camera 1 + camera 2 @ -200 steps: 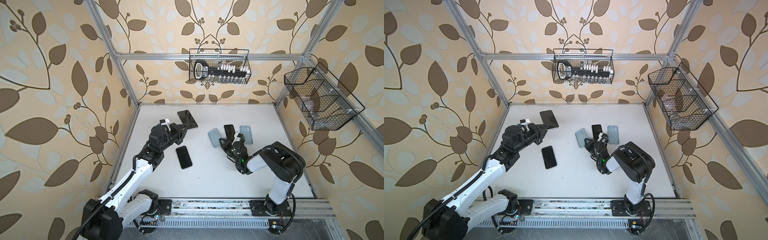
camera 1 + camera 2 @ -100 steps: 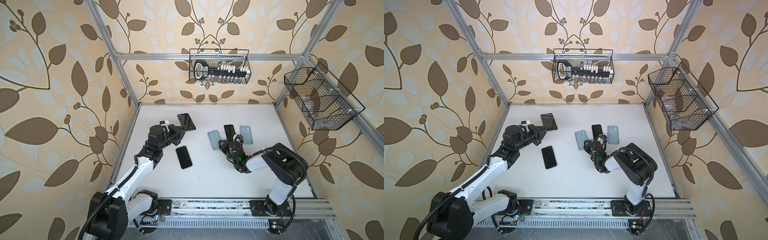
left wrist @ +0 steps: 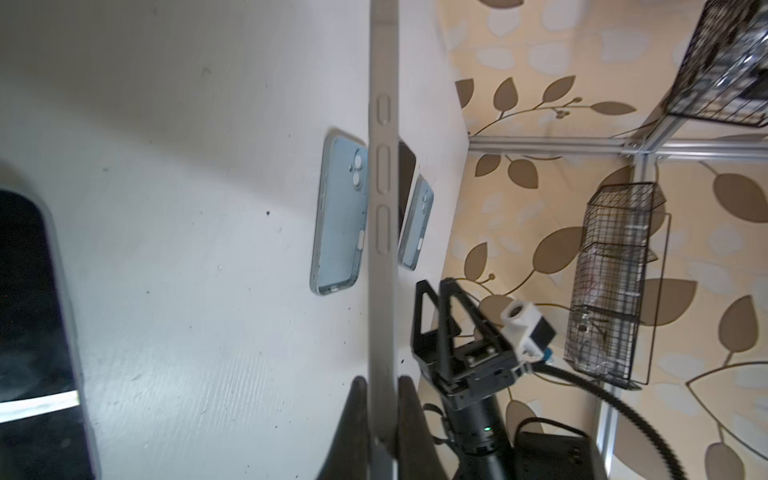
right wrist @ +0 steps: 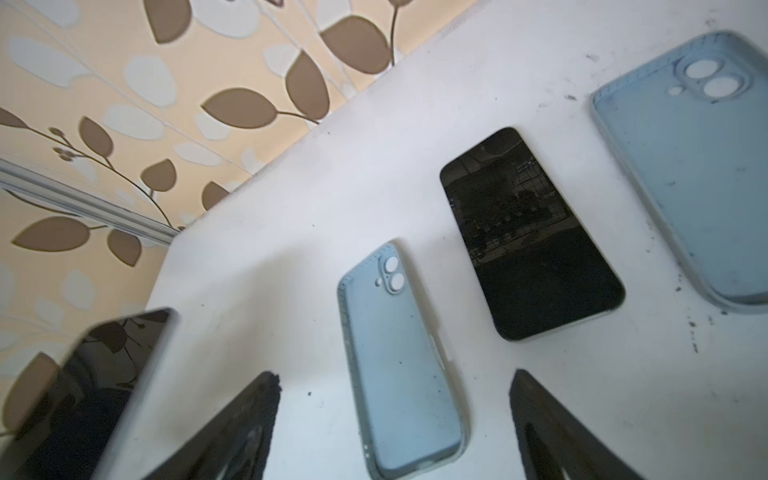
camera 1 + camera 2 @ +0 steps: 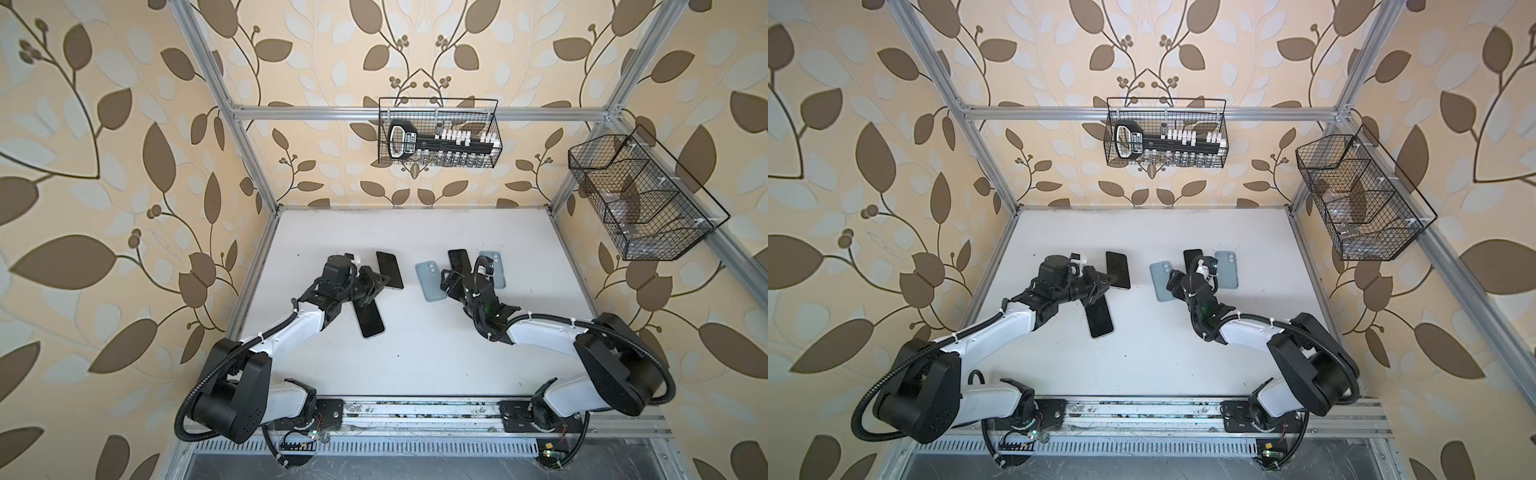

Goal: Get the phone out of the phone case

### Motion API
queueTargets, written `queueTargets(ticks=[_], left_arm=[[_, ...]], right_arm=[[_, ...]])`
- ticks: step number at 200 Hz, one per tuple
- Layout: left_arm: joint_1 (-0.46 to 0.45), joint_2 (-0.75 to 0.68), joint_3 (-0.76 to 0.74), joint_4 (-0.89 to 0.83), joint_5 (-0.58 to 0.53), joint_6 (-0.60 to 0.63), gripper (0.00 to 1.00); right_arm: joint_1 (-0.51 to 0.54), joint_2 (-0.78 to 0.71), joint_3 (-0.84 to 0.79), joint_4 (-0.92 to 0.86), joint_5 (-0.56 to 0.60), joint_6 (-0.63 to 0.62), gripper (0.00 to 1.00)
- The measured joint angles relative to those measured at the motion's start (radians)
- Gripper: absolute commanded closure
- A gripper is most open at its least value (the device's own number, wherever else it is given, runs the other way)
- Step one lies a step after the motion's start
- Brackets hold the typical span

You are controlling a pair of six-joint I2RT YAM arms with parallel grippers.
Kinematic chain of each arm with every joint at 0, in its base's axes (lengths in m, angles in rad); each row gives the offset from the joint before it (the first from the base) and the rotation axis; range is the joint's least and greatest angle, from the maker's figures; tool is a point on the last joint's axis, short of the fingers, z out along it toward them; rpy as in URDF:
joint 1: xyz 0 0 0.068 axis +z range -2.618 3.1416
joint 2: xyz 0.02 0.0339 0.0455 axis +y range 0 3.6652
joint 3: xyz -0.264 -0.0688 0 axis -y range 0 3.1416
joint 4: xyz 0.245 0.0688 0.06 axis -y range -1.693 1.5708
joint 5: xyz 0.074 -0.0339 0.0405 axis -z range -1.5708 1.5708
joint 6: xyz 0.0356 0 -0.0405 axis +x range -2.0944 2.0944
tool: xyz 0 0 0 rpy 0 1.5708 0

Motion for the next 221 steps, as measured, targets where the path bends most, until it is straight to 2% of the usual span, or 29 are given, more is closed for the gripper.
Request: queueTargets(ticks=[44,80,108,164,198,221], left_arm=[[-0.079,0.076,-0.006,0.035,-0.066,0.051,1.00],[-0.124,0.199,-0.047,0.160,-0.108,0.046,1.00],[-0.148,0.273,-0.091,0.256,-0.141,0.039,1.00],[-0.166,0.396,-0.092,0.471,-0.180,0.016,1.00],[-0.166,0.480,-0.092,0.610,-0.190,-0.012,0.91],[-0.166,0.497,-0.092,0.643,-0.205,-0.024,0.84]], right_arm=[[-0.087,-0.140,0.050,-0.142,-0.086,-0.164,0.00],[-0.137,-0.316,-0.026,-0.169,-0.143,-0.261,0.00],[-0.217,-0.444,-0.078,-0.179,-0.235,-0.303,0.00],[-0.356,-0.554,-0.152,-0.224,-0.396,-0.310,0.00],[-0.391,-0.572,-0.175,-0.271,-0.438,-0.321,0.00],[-0.397,-0.579,-0.175,-0.304,-0.449,-0.335,0.00]])
